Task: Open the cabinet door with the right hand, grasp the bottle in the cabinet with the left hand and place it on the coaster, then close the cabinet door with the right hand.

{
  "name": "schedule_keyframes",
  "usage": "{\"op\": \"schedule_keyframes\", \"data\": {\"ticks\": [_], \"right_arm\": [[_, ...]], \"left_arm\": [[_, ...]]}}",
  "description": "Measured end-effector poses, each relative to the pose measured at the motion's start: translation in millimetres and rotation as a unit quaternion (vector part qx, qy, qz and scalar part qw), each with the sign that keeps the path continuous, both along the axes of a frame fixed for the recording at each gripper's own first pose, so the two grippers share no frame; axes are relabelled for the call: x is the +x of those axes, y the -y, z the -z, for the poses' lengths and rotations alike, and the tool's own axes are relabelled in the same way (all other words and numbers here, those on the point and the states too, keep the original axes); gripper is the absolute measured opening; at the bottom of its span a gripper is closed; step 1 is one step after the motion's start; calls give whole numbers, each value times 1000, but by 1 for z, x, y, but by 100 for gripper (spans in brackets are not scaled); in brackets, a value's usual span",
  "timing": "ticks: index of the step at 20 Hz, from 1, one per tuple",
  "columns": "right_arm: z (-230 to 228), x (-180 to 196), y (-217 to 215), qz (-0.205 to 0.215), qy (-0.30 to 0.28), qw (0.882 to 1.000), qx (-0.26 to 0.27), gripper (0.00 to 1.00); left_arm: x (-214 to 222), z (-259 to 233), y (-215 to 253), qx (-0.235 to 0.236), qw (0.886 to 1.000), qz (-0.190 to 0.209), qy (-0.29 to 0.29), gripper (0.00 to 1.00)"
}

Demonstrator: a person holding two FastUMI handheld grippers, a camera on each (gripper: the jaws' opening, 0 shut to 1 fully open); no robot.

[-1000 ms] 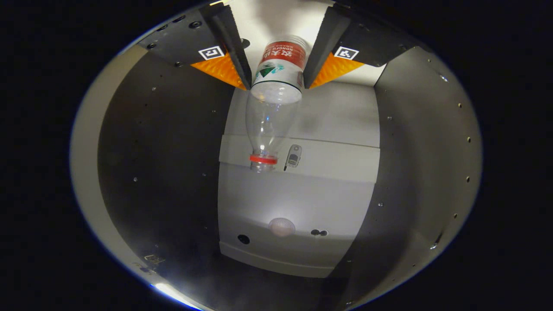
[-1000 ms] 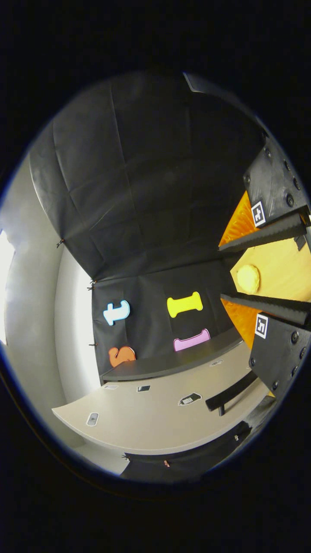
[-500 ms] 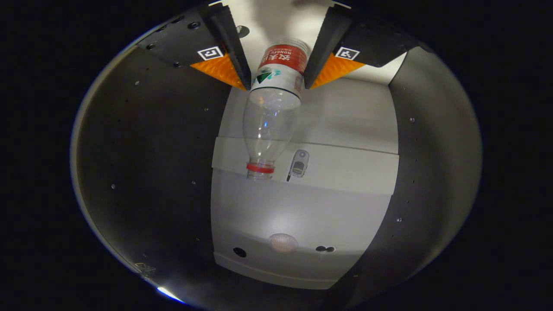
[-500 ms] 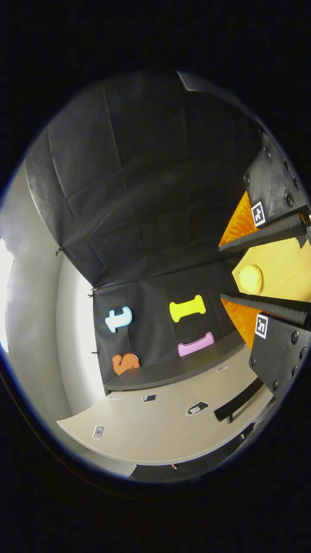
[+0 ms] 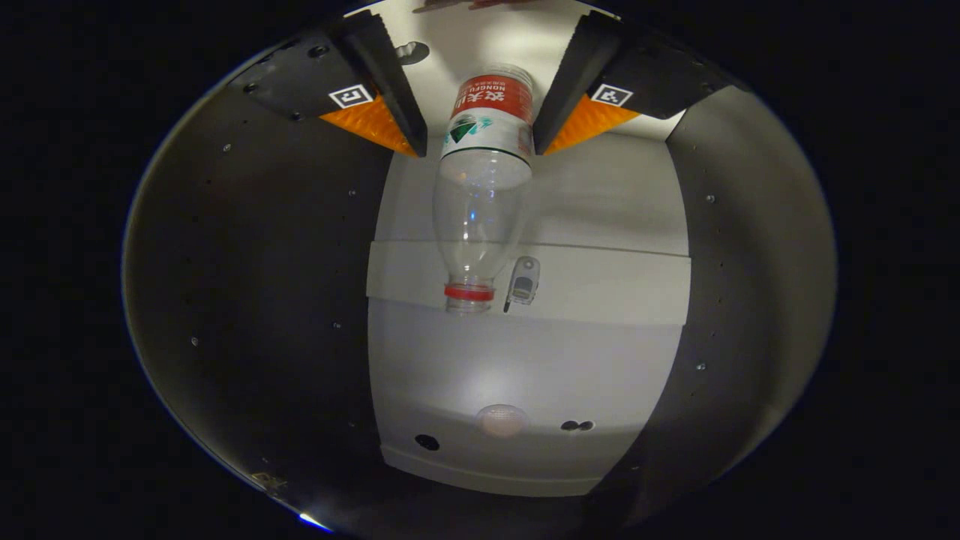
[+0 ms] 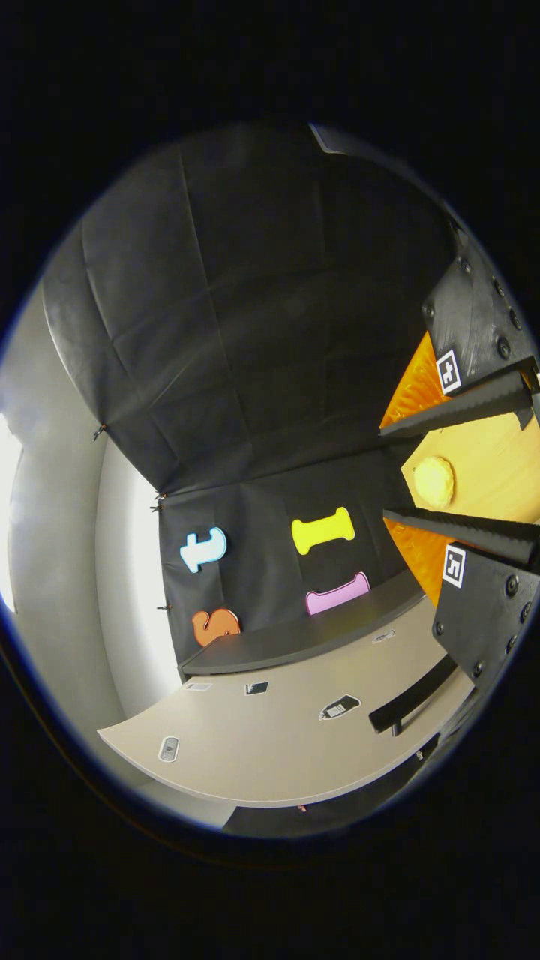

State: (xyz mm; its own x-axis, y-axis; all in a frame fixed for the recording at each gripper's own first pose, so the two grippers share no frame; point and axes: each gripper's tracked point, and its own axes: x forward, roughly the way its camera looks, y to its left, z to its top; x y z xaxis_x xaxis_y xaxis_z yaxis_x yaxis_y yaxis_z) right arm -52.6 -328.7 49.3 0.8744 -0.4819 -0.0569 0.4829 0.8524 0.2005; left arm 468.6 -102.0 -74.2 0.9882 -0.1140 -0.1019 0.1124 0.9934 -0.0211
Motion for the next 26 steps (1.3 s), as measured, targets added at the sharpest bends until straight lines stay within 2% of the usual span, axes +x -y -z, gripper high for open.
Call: {"op": "schedule_keyframes", "data": {"ticks": [2,9,15,16,17,21,26], "right_arm": [[2,1,2,0,-5,1000,-1,58],[5,6,-4,-17,-18,1000,-1,58],[9,12,-8,-25,-30,999,-6,58],[9,13,-11,-28,-30,999,-4,58],[8,14,-13,-31,-29,999,-3,58],[6,10,-18,-35,-25,999,-3,58],[0,-7,-37,-36,-17,999,-24,58]], "left_arm": [[6,3,1,4,1000,-2,-3,91],[29,11,11,22,1000,11,-10,91],[52,13,0,27,1000,-7,-1,92],[50,12,0,25,1000,-11,-1,88],[48,13,1,21,1000,-8,-5,78],[13,-11,2,17,1000,9,13,76],[-56,-47,-5,16,998,31,42,76]]}}
